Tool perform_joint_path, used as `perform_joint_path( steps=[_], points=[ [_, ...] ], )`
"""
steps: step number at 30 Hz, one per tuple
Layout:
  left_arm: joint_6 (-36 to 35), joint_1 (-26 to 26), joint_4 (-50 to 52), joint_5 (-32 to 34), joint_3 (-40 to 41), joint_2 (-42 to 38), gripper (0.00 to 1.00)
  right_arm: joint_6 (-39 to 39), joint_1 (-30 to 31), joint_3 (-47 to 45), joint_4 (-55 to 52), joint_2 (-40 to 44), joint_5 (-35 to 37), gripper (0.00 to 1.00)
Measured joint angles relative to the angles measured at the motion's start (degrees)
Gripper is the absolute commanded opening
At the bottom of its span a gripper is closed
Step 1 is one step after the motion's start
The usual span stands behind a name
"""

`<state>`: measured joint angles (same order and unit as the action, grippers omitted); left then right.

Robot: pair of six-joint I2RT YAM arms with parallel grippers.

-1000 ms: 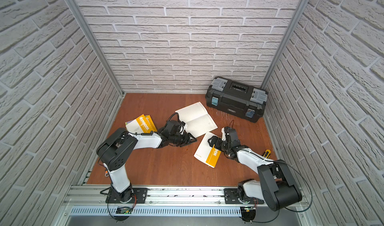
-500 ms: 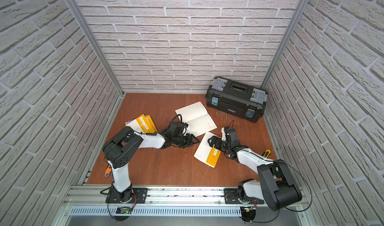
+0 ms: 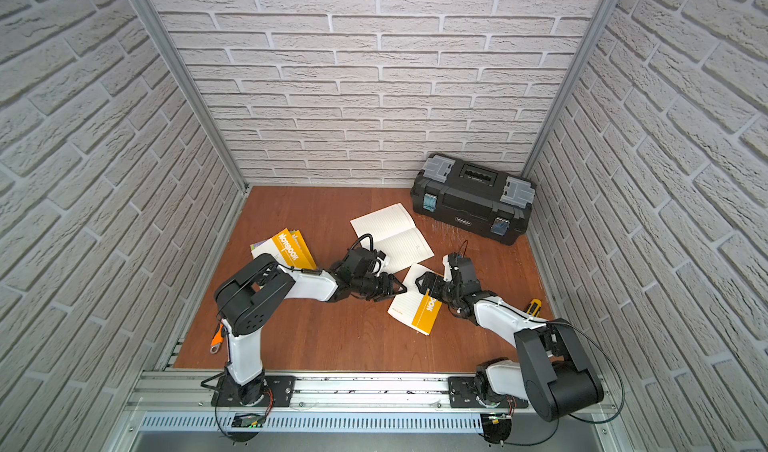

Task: Close the notebook
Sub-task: Pick up the notebook from the center of the board.

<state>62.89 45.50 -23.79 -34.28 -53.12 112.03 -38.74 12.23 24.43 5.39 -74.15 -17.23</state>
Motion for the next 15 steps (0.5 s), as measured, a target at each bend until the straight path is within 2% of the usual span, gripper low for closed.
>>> perform_joint_path(
  steps=[6,13,15],
  points=[
    [1.27,0.74,-3.06,-0.68,-1.27,2.4,0.46,0.02,0.0,-0.02,0.02,-0.04,-0.02,0.94],
    [1.27,1.33,-3.1,-0.9,-2.78,4.04,0.35,0.04,0.0,-0.02,0.11,-0.09,-0.04,0.94],
    [1.11,1.4,-2.58,-0.74,-2.78,4.04,0.29,0.15,0.0,-0.02,0.61,-0.39,-0.13,0.94]
  ],
)
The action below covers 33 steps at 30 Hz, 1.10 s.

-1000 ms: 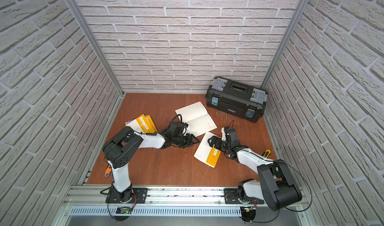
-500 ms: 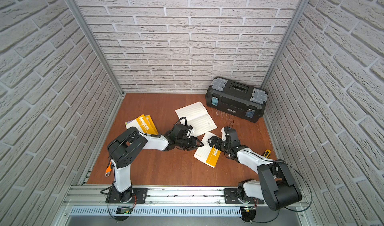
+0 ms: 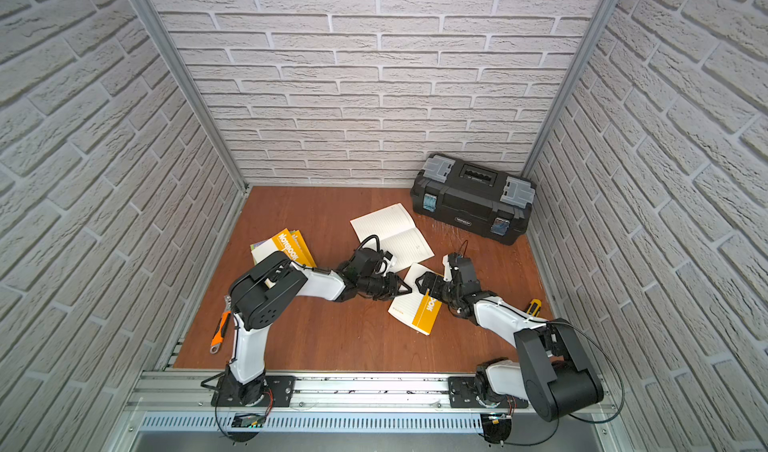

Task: Close the notebook
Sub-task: Pick up the notebook from the center of the board.

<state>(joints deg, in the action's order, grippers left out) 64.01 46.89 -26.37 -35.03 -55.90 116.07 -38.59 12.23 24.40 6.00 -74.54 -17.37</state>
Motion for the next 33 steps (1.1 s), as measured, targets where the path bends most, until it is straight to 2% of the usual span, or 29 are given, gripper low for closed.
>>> perform_joint_path(
  steps=[5,9,16,20,26,33],
  points=[
    [-0.48,0.07,1.22,0.09,0.0,0.02,0.21,0.02,0.0,0.07,0.5,-0.31,-0.22,0.94],
    [-1.03,0.09,2.25,0.11,-0.02,0.04,0.11,0.09,0.0,0.24,0.22,-0.28,-0.22,0.94],
    [-1.49,0.42,3.61,-0.26,-1.57,0.83,0.0,0.83,0.0,1.16,-5.03,1.57,-0.59,0.94],
    [-1.51,1.27,3.67,-0.37,-3.17,0.9,0.0,1.9,0.0,1.92,-10.97,6.88,-0.5,0.94],
    [-2.21,1.88,4.15,-1.2,-4.66,0.87,0.0,3.52,0.0,7.8,-18.8,15.13,-0.44,0.94],
    [-5.79,1.88,11.52,-1.33,-7.58,-3.3,0.0,4.59,0.0,10.01,-23.91,21.73,0.0,0.95]
  ],
)
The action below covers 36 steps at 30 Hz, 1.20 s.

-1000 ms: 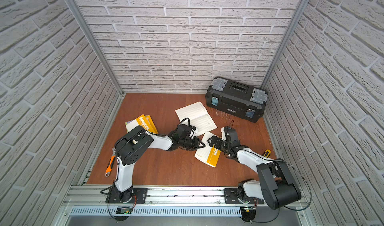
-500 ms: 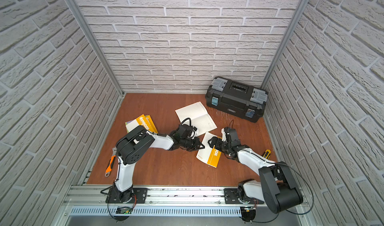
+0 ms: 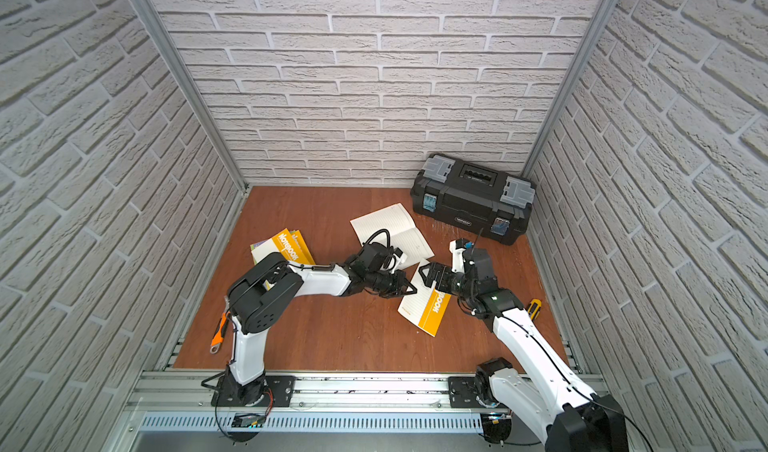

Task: Close the notebook
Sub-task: Pick up the notebook from the center of the board, then place the notebook at the notebook.

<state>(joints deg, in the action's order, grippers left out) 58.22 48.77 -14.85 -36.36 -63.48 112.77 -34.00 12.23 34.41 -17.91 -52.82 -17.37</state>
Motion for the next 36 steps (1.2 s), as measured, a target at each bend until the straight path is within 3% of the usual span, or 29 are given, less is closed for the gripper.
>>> perform_joint_path(
  steps=[11,18,29,36],
  points=[
    [-3.8,-1.14,5.97,0.13,-2.19,-8.59,0.0,0.17,0.0,0.42,-4.15,2.27,0.7,0.95],
    [-6.19,-4.68,10.16,2.34,-0.04,-14.38,0.0,0.2,0.0,0.42,-4.2,2.1,0.48,0.95],
    [-10.67,-18.84,17.62,5.09,6.54,-31.26,0.0,-0.24,0.0,-0.57,-1.75,1.38,-0.87,0.95],
    [-12.66,-33.97,22.23,4.61,12.72,-42.73,0.0,-1.57,0.0,-2.84,2.25,-2.97,-2.89,0.95]
  ],
)
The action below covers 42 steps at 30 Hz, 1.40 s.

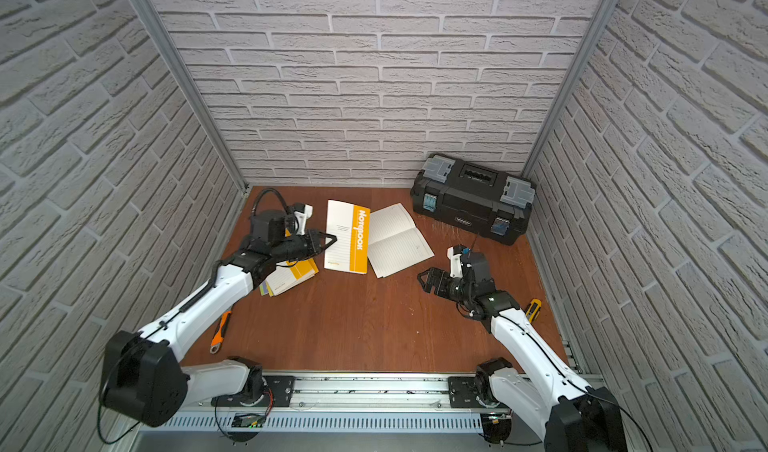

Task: Close the notebook
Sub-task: Place the notebook at the notebook.

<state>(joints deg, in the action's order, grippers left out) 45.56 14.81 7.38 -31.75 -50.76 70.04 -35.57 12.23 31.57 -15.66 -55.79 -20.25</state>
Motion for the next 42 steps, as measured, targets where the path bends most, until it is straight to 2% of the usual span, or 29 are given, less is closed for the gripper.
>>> perform_joint_path(
  steps=[7,14,22,32,42],
  points=[
    [-0.52,-12.81,2.71,-2.01,4.0,-4.9,0.0,0.0,0.0,0.0,2.8,-2.23,-1.49,0.95],
    [0.52,-20.2,2.05,-3.74,6.14,-6.36,0.0,0.0,0.0,-0.09,4.94,-4.09,-3.13,0.95],
    [5.18,-27.74,-3.96,-10.88,9.6,-4.79,0.0,0.0,0.0,-1.68,7.08,-4.22,-4.09,0.95],
    [9.31,-33.99,-11.45,-16.5,13.03,-0.09,0.0,-0.04,0.0,-3.87,8.79,-5.16,-5.33,0.95],
    [10.54,-35.52,-16.06,-17.14,16.31,3.98,0.0,-0.04,0.0,-4.59,10.56,-5.18,-5.81,0.95]
  ],
)
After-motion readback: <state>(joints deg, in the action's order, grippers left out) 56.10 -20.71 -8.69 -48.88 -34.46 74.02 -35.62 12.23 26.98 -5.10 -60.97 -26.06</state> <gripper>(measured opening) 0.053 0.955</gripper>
